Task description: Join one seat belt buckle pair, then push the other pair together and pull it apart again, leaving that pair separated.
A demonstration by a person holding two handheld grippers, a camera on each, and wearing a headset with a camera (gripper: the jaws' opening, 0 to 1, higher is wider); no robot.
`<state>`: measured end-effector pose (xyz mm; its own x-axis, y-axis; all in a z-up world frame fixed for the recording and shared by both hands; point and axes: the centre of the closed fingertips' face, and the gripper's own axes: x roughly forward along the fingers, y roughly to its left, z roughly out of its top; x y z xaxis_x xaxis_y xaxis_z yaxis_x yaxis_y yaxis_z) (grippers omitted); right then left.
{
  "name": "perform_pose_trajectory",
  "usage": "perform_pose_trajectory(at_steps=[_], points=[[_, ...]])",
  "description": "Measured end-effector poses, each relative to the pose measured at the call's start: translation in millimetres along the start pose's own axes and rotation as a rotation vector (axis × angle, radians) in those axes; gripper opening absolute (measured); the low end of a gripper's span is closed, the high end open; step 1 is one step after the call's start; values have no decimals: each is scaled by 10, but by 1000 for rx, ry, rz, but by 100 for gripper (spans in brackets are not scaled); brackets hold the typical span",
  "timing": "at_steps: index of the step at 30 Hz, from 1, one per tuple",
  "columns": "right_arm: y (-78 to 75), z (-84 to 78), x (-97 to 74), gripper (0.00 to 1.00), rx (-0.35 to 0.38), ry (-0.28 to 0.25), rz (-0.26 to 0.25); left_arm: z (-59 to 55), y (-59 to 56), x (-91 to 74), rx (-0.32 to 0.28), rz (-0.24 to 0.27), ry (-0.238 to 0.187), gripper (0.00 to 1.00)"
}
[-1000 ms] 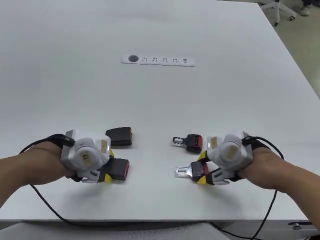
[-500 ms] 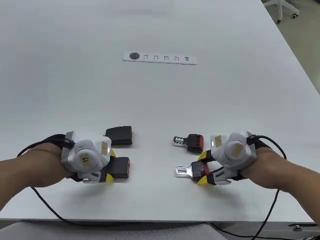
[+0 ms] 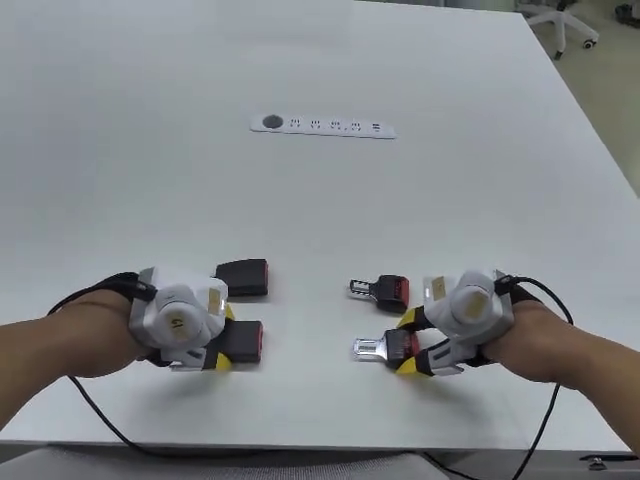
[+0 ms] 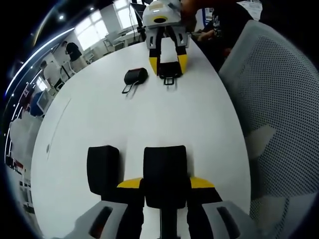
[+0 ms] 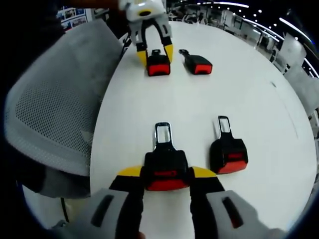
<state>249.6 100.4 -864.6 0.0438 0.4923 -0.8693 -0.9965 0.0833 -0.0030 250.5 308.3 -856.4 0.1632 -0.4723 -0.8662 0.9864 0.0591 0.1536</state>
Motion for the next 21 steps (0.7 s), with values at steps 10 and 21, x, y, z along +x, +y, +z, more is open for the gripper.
perform_pose_trajectory(at_steps=[10, 21], points=[[18, 77, 39, 36, 9, 35, -34, -5, -11, 1, -4, -8, 2, 34], [48, 310, 159, 36, 15, 1, -56, -11, -9, 4, -6, -3, 7, 33]])
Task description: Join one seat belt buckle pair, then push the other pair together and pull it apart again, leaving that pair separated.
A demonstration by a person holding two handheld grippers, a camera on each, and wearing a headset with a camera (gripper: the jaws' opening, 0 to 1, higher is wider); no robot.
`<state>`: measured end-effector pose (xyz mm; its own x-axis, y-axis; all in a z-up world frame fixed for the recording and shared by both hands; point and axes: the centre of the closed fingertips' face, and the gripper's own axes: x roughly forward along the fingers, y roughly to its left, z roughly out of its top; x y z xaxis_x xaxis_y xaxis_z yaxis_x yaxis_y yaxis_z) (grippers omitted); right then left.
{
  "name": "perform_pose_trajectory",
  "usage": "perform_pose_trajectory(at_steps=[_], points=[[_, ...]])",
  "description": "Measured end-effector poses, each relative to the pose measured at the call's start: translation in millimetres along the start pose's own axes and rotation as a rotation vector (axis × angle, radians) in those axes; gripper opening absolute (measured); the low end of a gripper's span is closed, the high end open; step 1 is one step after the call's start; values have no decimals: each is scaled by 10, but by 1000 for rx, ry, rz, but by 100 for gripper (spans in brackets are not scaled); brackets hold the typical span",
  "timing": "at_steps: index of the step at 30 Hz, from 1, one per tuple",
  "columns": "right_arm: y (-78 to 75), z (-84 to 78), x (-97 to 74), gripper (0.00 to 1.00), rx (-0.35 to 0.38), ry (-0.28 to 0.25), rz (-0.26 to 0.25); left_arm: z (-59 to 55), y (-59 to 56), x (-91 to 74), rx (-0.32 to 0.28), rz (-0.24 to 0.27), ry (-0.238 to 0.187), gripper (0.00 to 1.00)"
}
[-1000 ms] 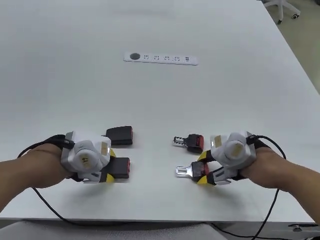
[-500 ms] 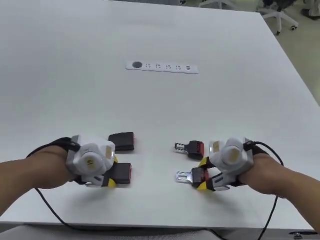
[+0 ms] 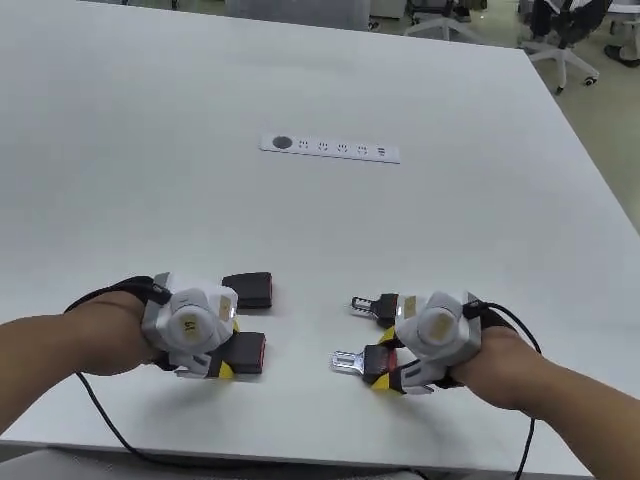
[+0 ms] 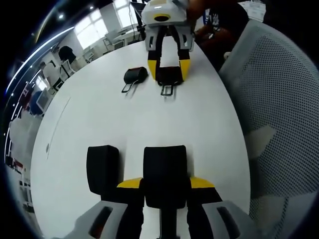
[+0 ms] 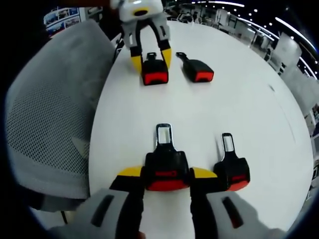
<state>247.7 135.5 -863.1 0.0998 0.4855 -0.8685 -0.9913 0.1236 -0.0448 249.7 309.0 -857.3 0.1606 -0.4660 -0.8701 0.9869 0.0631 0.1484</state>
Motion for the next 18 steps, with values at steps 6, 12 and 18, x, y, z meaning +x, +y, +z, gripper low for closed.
perform_pose_trajectory(at_steps=[6, 12, 18], points=[[61, 189, 99, 36, -6, -27, -4, 0, -3, -2, -2, 3, 6, 33], [73, 392, 202, 36, 6, -59, -12, 1, -2, 2, -2, -2, 9, 33], [61, 572, 308, 35, -8, -78, -19, 1, 1, 4, -4, -1, 11, 33]])
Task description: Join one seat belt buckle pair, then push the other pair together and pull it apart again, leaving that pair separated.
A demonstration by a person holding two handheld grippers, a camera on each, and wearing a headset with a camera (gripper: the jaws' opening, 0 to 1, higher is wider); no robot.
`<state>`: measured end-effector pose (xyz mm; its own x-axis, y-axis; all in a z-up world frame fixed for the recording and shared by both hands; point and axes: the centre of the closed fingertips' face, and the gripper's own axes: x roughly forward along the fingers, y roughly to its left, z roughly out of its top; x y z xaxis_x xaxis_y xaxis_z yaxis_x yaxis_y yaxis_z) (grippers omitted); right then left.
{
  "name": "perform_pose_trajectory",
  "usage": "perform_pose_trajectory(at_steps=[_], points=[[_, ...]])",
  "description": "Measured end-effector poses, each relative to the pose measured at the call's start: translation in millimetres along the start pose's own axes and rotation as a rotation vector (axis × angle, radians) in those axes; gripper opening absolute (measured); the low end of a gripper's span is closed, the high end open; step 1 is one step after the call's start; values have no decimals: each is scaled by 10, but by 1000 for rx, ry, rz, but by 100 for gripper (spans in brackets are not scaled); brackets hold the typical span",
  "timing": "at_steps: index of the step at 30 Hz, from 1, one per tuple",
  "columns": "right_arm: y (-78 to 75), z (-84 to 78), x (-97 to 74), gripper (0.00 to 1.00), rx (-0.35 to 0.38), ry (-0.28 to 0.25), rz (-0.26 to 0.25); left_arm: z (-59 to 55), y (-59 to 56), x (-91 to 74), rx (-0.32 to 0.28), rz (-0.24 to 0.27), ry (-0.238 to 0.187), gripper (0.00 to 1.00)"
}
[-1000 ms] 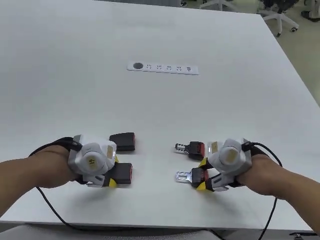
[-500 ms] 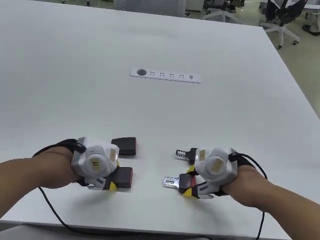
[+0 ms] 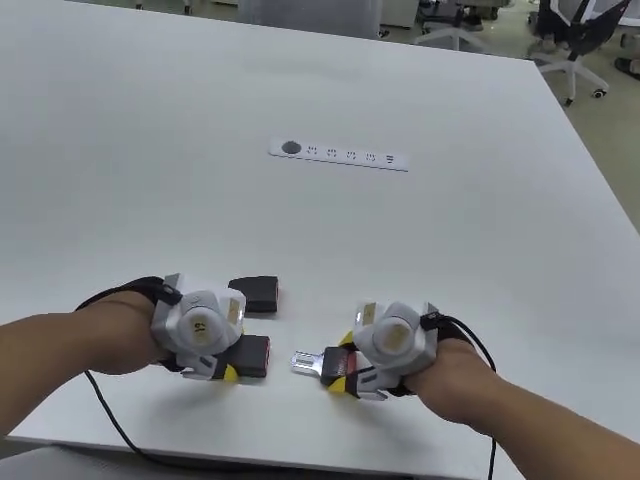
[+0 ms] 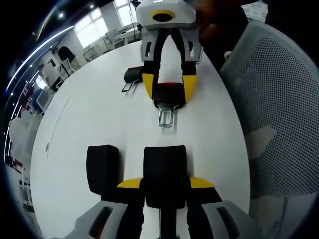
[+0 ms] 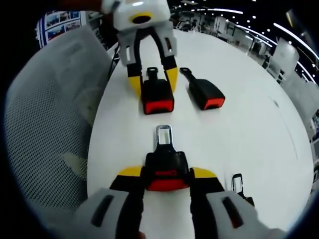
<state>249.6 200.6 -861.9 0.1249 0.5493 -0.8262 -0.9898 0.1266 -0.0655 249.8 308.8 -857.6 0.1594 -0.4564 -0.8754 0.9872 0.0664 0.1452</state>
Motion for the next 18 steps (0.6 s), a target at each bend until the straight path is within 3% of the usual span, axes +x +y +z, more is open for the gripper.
perform_pose_trajectory(at_steps=[8, 18], points=[[10, 199, 129, 35, -9, -7, 6, 0, 3, -1, -3, 3, 1, 33], [23, 253, 153, 35, -47, -9, -1, -1, 2, -2, -7, 3, 4, 33]])
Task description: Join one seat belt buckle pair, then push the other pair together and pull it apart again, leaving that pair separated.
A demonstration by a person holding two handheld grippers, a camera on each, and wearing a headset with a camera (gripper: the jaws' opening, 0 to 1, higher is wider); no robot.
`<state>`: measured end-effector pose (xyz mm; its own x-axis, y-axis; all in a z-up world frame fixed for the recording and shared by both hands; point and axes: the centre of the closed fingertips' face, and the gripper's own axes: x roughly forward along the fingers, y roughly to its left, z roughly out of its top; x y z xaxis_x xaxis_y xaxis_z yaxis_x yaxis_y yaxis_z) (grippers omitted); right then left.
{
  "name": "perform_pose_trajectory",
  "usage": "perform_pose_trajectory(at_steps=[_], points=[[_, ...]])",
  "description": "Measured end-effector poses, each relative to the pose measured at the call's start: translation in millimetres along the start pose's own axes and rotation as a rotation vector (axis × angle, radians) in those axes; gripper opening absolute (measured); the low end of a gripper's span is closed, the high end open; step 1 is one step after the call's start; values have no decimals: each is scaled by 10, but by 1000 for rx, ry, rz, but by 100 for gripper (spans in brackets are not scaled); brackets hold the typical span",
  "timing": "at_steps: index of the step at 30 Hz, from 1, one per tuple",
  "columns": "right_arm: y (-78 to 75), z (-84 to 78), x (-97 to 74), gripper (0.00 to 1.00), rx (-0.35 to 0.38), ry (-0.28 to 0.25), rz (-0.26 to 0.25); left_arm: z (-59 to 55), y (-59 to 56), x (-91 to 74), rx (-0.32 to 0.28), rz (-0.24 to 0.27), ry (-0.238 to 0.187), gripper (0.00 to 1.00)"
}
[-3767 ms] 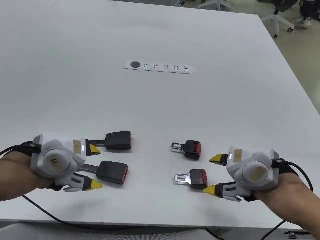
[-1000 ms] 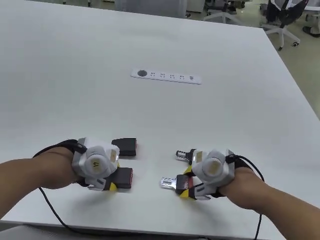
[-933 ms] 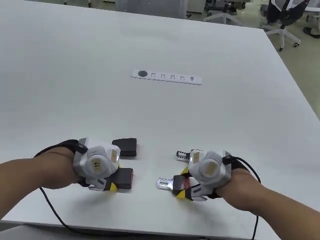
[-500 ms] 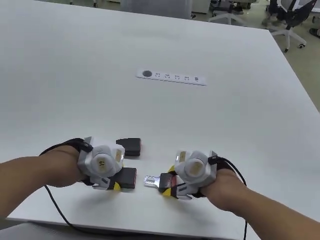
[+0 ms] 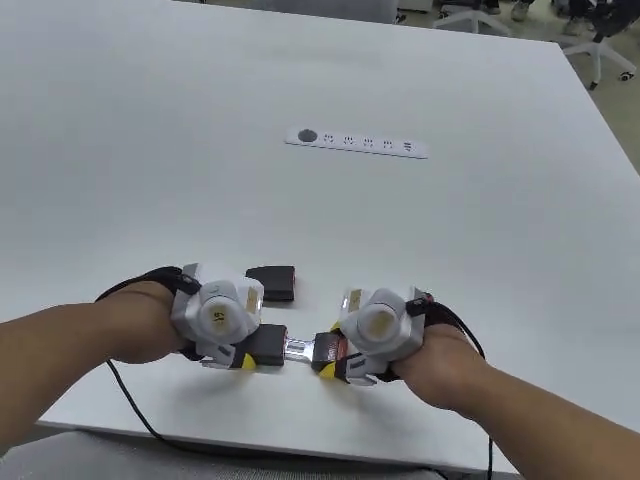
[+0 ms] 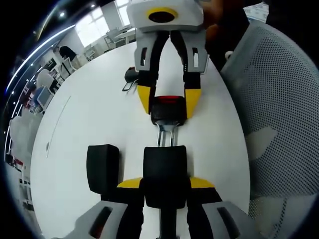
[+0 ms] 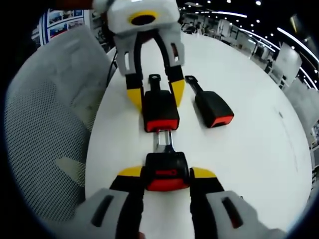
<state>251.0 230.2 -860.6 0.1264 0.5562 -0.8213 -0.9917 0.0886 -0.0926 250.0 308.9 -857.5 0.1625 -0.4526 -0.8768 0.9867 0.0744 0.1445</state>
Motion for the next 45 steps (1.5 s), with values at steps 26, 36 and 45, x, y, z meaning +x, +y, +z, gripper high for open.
perform_pose_trajectory(at_steps=[26, 36, 45], points=[[50, 173, 129, 33, 18, -47, 28, -1, -4, -4, 19, -14, -6, 33], [46, 297, 194, 33, 1, -59, 25, -6, 6, -3, 18, -25, -25, 33], [18, 316, 194, 33, 18, -62, 11, -19, 30, 17, 27, -33, -17, 33]])
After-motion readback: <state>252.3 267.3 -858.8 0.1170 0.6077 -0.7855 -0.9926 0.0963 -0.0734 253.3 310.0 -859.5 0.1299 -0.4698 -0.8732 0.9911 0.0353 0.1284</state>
